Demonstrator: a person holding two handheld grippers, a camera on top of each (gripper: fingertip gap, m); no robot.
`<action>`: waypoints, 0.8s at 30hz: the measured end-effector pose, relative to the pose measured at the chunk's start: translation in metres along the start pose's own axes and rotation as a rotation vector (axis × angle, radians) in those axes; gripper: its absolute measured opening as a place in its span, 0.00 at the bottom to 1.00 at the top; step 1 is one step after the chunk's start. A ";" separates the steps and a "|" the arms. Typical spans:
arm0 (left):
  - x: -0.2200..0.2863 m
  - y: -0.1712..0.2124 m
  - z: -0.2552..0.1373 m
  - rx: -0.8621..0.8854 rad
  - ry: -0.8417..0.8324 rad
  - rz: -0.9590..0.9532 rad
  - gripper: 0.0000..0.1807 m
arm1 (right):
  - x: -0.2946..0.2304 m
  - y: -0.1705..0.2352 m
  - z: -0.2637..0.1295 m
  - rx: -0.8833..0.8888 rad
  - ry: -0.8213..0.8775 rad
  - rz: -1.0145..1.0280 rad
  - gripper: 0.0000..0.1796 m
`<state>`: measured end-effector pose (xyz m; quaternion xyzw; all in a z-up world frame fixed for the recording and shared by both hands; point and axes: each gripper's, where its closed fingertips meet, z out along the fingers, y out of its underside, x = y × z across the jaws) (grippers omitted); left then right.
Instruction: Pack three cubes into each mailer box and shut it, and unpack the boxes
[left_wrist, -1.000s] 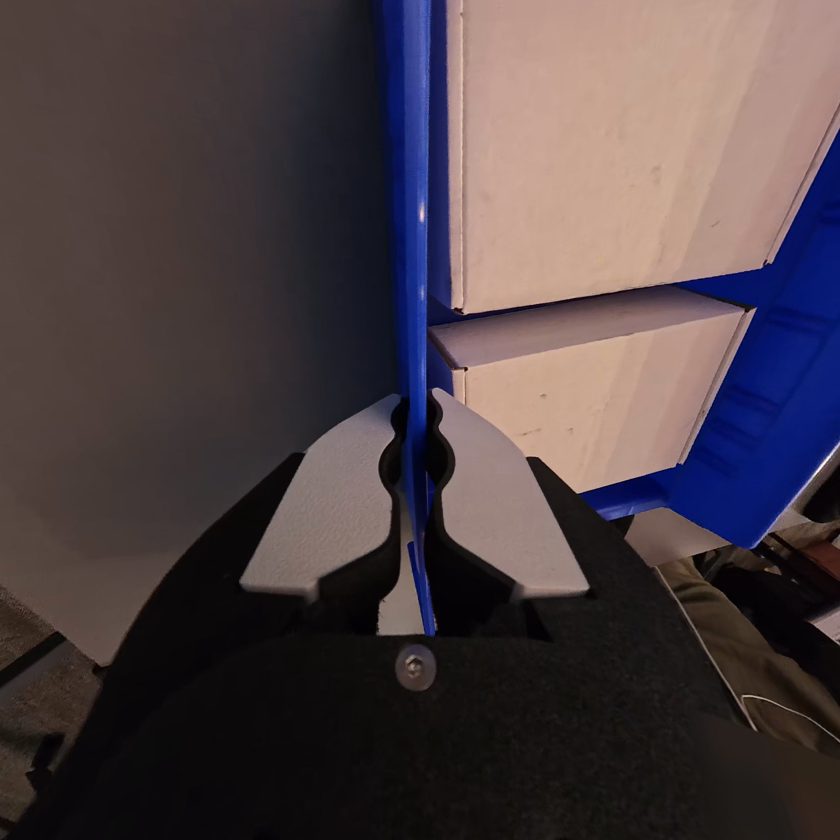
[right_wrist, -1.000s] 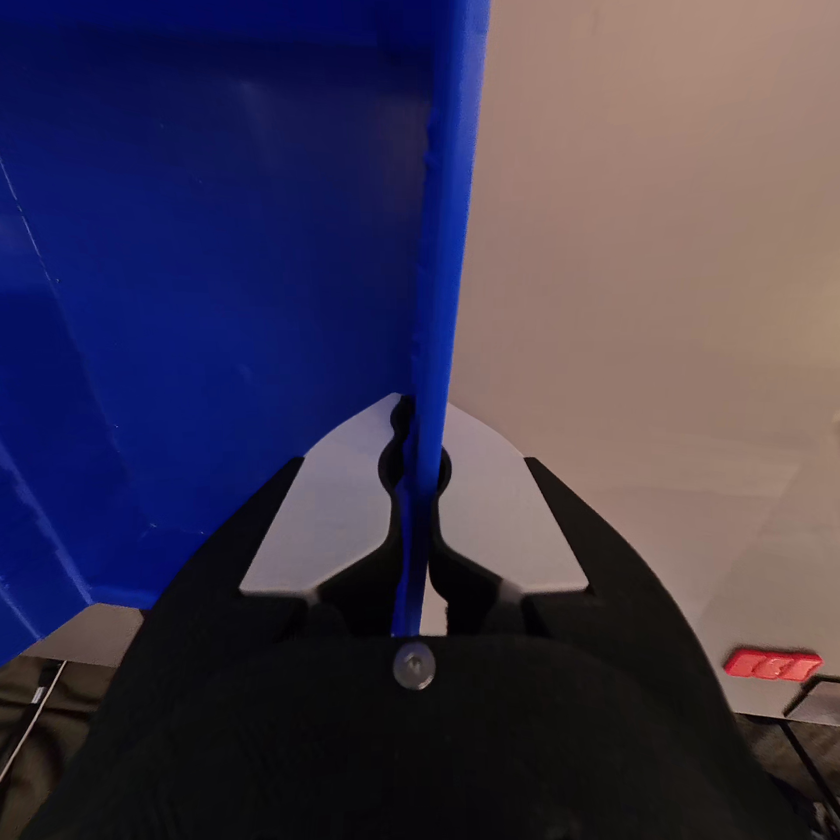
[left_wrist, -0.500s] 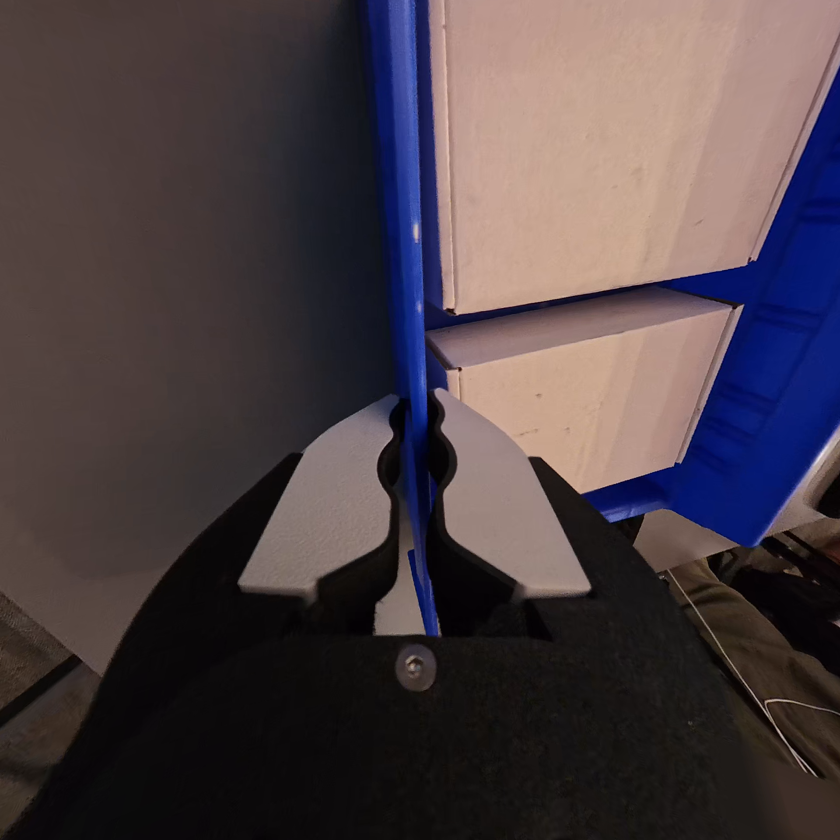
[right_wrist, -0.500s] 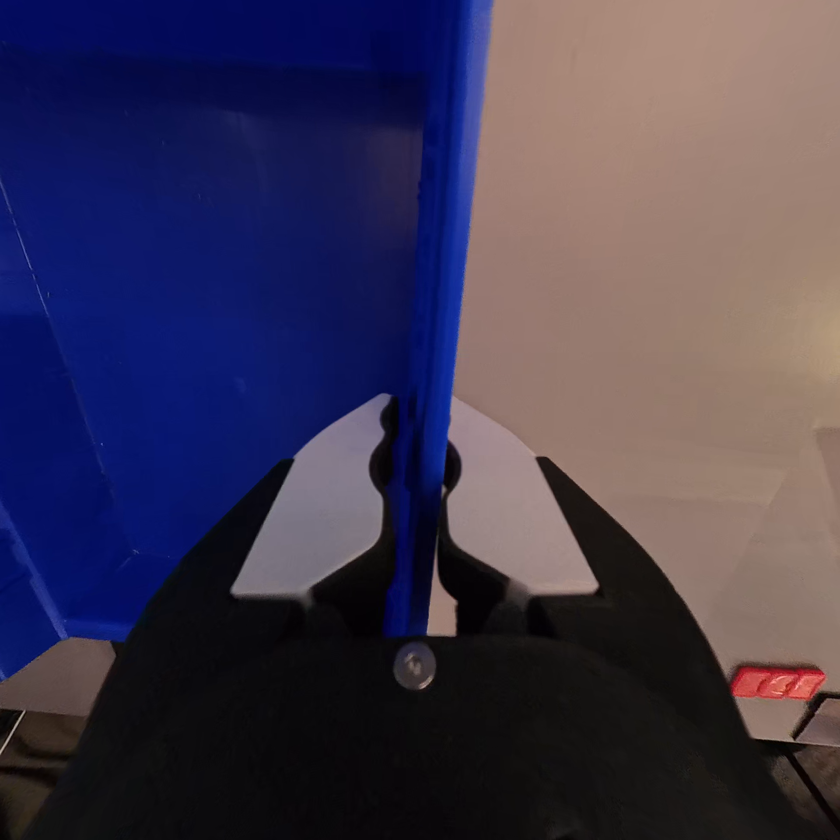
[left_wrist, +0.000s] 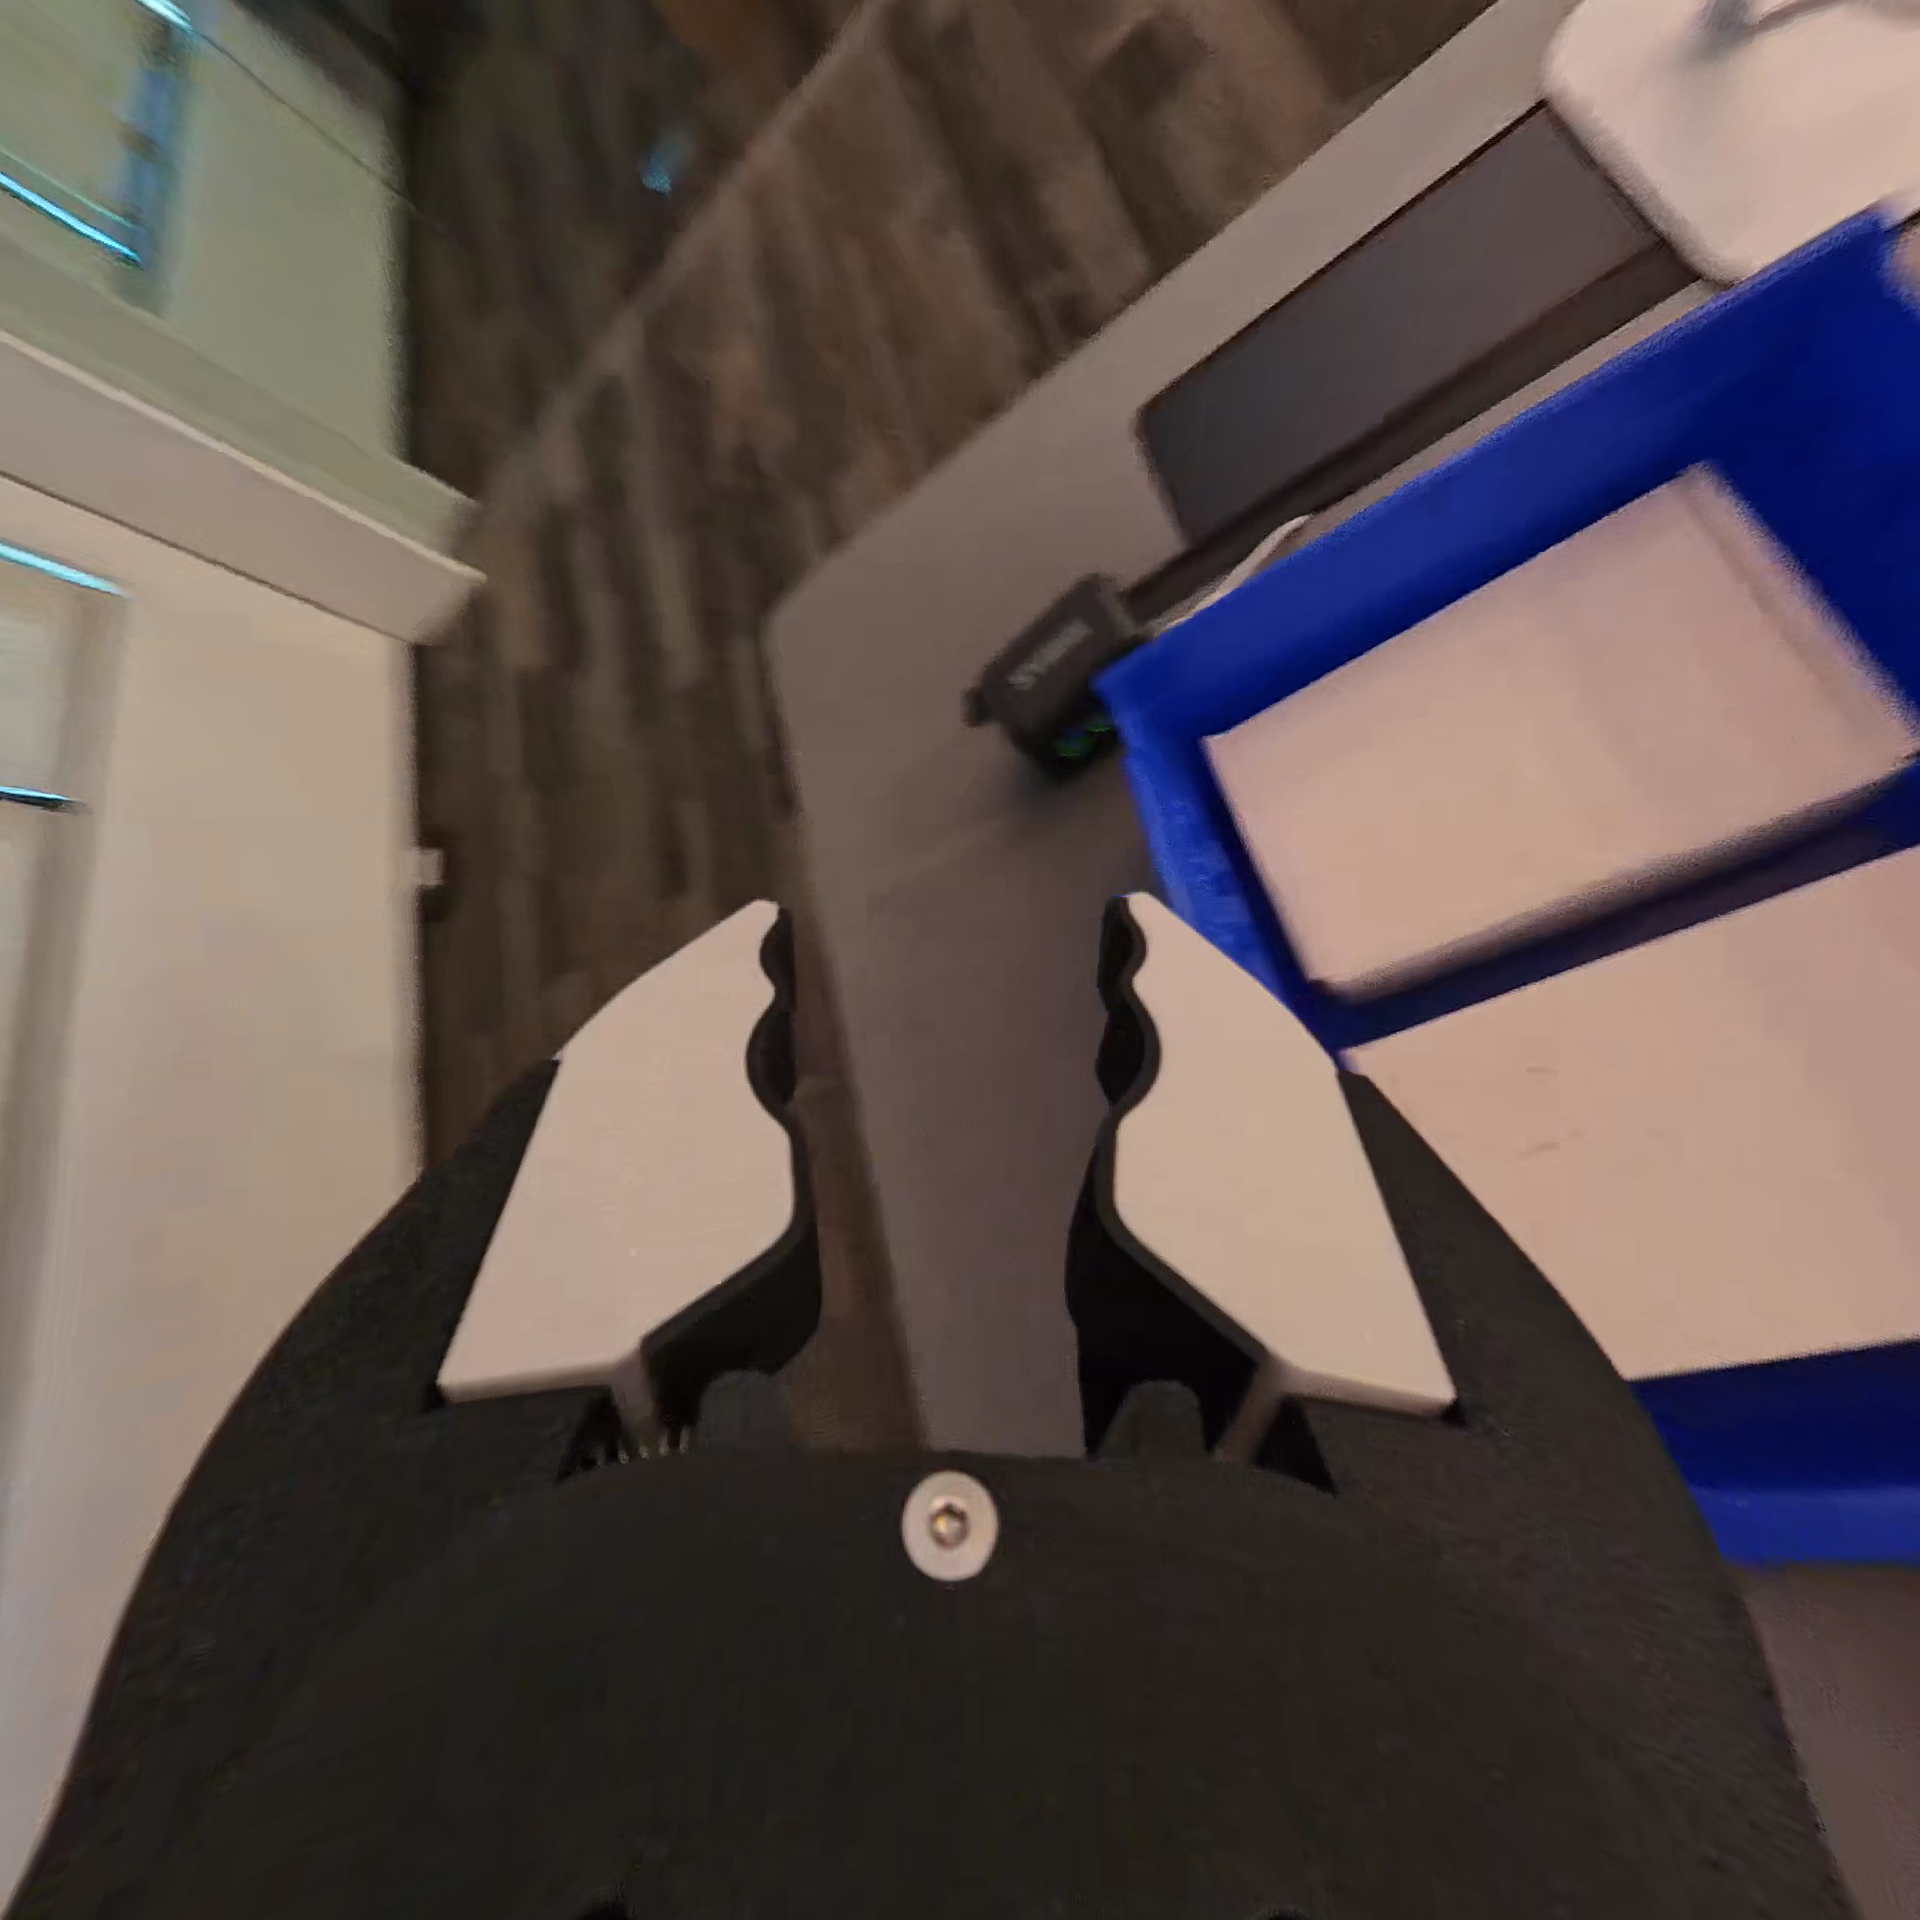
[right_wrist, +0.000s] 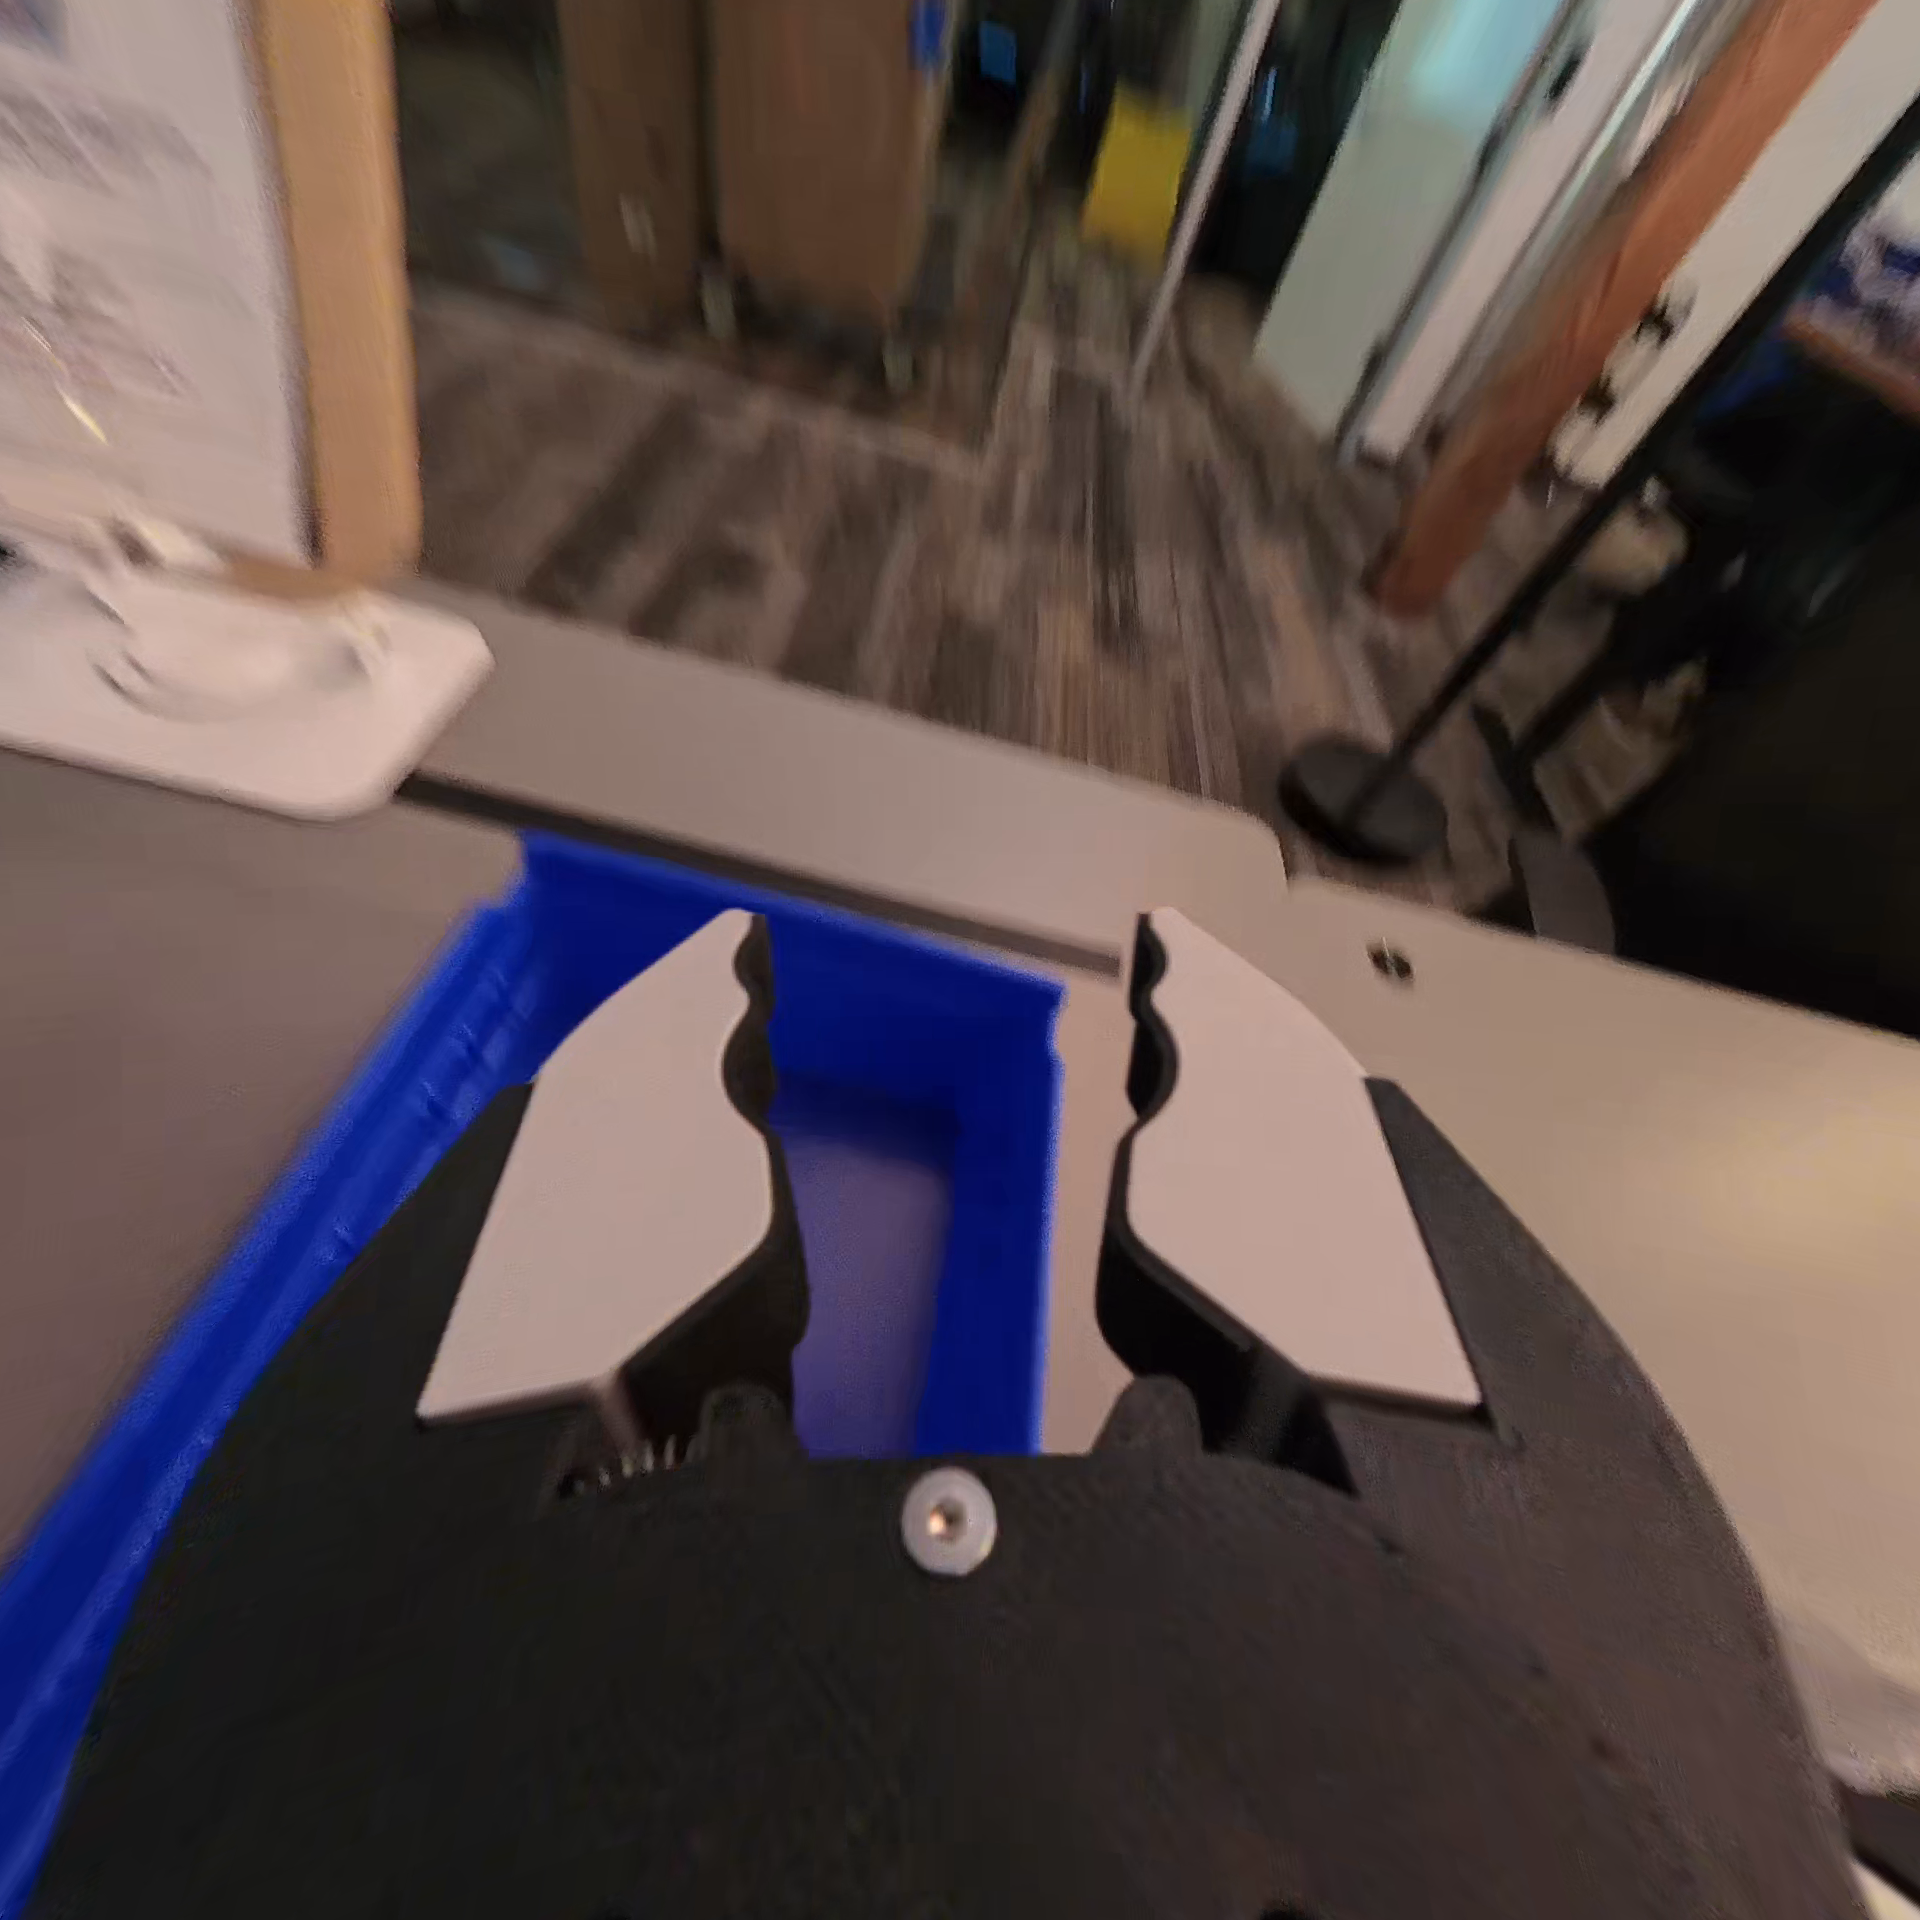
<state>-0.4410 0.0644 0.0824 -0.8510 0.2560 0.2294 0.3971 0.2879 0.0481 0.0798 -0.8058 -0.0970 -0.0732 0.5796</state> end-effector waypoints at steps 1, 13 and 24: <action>-0.008 -0.003 -0.006 -0.019 -0.093 0.077 0.33 | -0.008 -0.015 -0.005 0.095 -0.014 0.016 0.41; -0.004 -0.081 -0.087 -0.036 -0.762 0.835 0.36 | -0.123 -0.114 -0.048 0.652 -0.280 -0.076 0.37; 0.017 -0.087 -0.081 -0.103 -0.787 0.932 0.32 | -0.148 -0.123 -0.058 0.642 -0.261 -0.217 0.29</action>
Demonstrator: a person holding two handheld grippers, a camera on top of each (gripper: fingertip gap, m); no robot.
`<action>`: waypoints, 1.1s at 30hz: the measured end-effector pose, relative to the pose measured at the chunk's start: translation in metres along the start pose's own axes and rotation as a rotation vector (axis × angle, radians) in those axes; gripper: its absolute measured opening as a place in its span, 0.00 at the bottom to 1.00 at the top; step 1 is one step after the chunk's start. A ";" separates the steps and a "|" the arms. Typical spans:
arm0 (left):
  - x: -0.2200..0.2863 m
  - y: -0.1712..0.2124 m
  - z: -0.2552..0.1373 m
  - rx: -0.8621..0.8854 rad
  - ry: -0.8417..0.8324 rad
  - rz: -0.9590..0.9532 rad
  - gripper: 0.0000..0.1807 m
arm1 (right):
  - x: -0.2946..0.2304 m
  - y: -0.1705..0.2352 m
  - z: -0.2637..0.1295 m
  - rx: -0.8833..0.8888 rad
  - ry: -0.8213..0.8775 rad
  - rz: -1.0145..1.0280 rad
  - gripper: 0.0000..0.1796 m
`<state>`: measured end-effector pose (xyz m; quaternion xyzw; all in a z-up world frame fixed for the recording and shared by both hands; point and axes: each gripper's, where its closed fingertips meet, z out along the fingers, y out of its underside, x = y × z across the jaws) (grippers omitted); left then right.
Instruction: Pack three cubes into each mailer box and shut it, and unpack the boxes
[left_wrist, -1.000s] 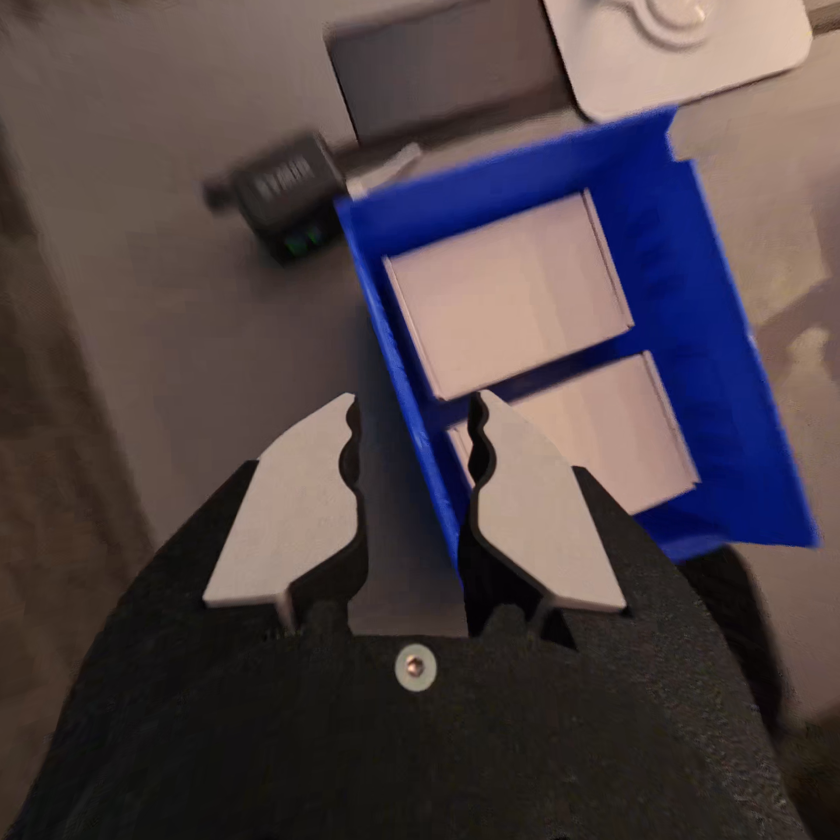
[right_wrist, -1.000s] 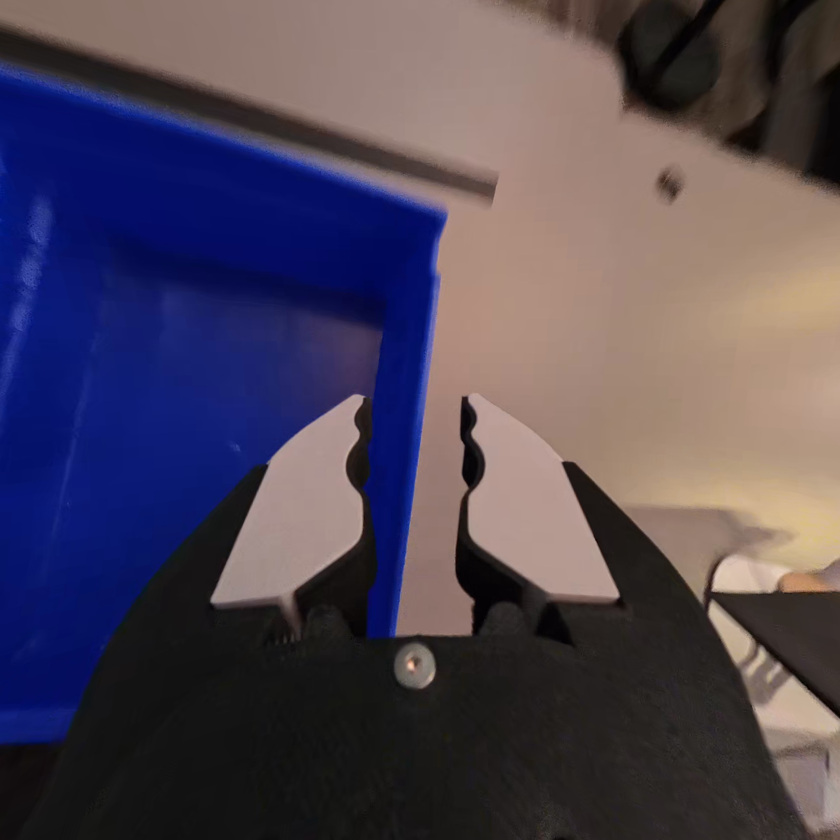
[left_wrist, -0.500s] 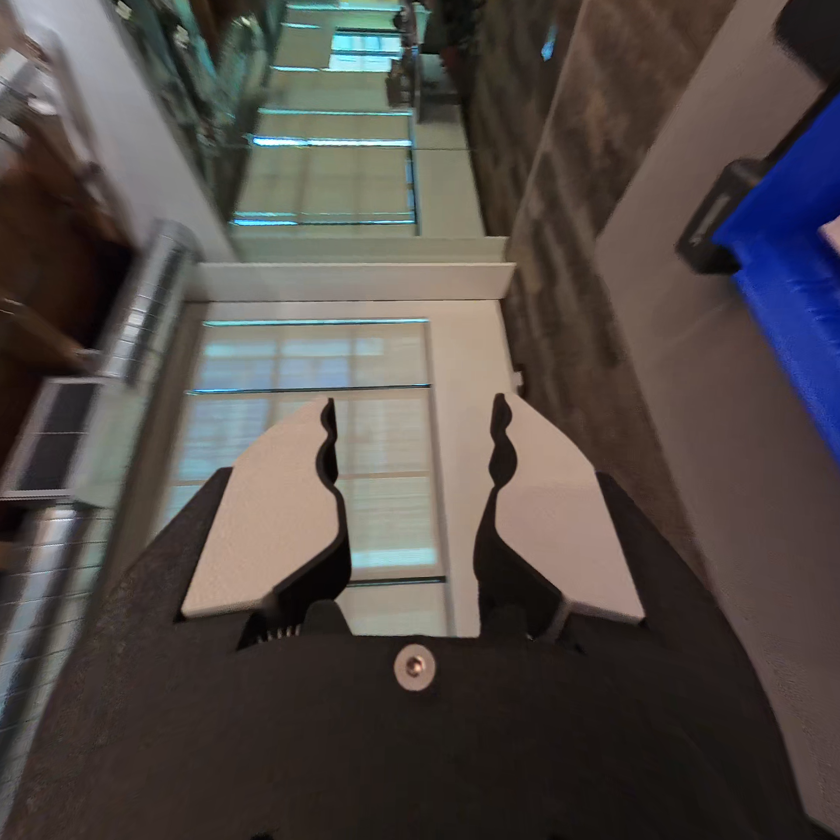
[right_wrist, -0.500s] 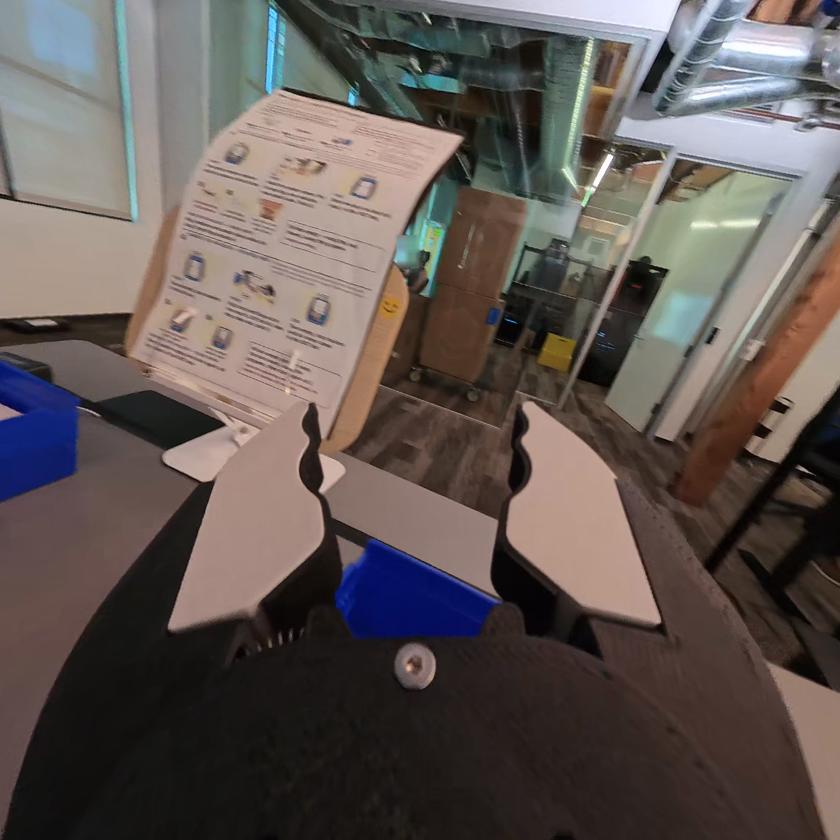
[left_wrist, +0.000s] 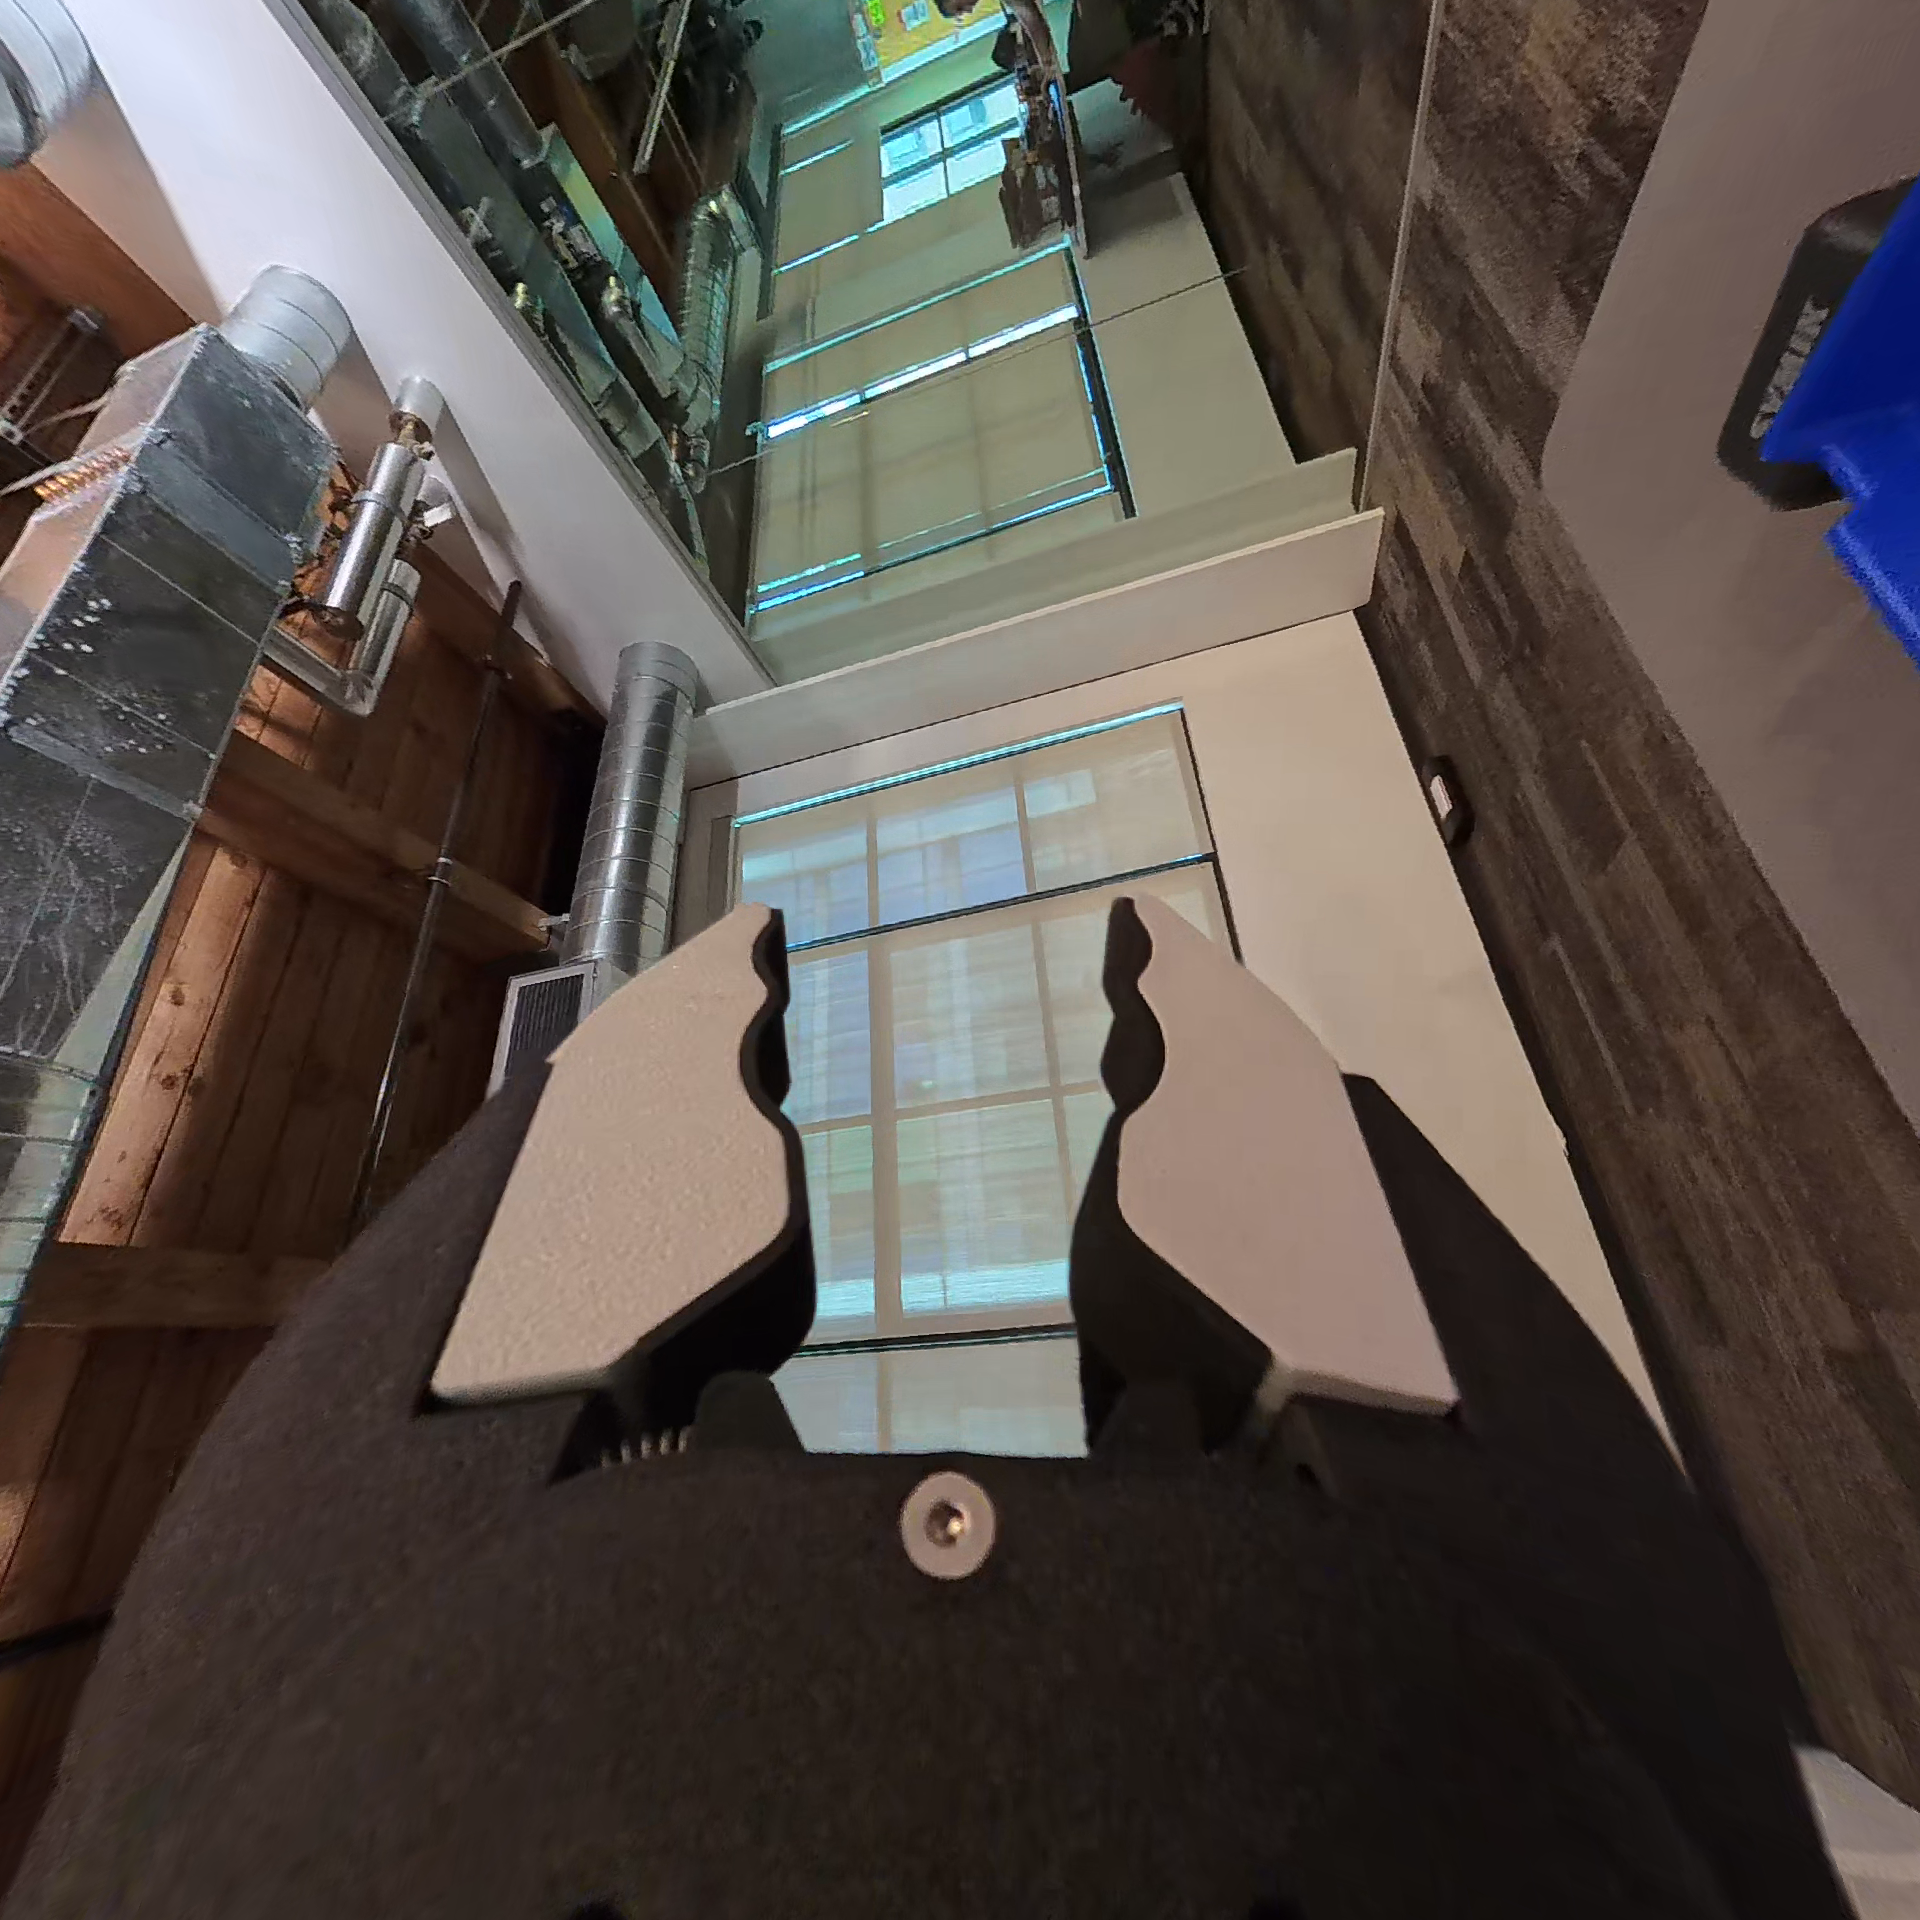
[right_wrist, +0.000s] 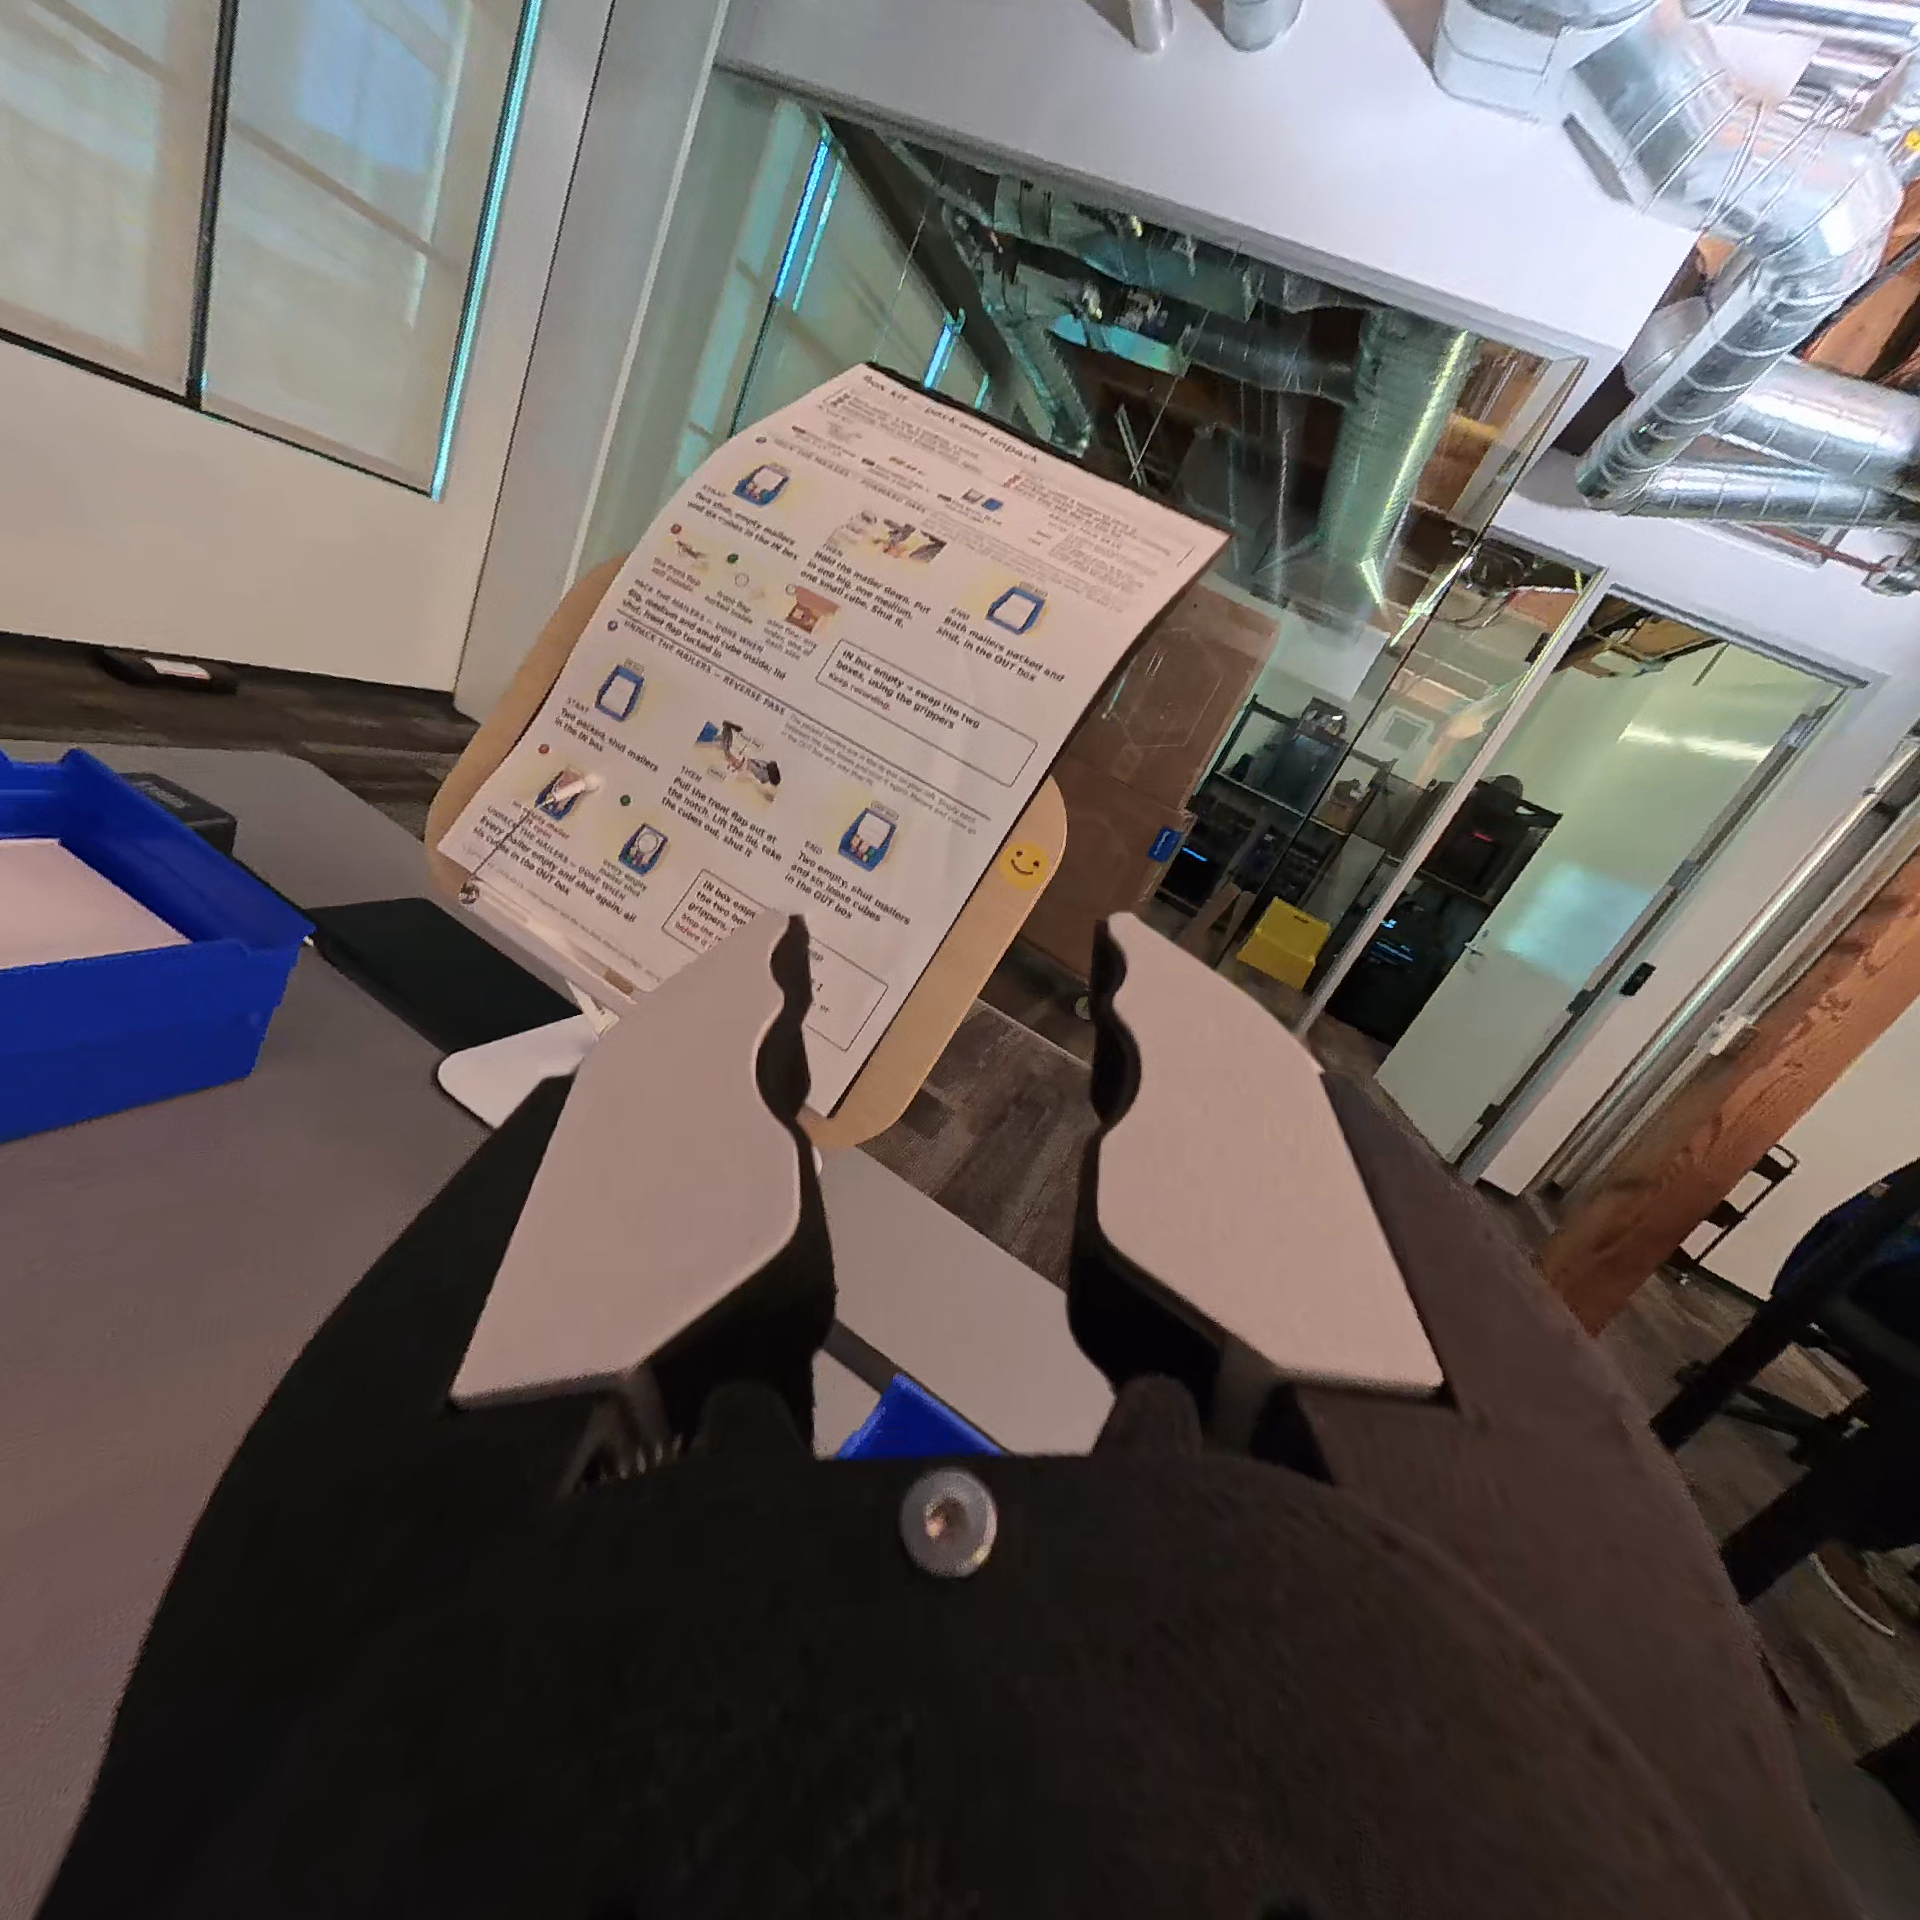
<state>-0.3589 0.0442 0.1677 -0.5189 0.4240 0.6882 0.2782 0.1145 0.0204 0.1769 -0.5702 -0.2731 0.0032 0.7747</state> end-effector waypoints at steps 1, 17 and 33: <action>0.003 -0.001 0.001 -0.004 0.012 -0.005 0.33 | 0.002 0.003 -0.001 -0.006 -0.008 0.011 0.29; 0.135 -0.035 -0.075 0.384 1.166 -0.364 0.33 | 0.022 0.023 -0.026 -0.076 -0.079 0.041 0.27; 0.255 -0.075 -0.106 0.509 1.500 -0.110 0.63 | 0.043 0.013 -0.054 0.066 -0.154 0.310 0.25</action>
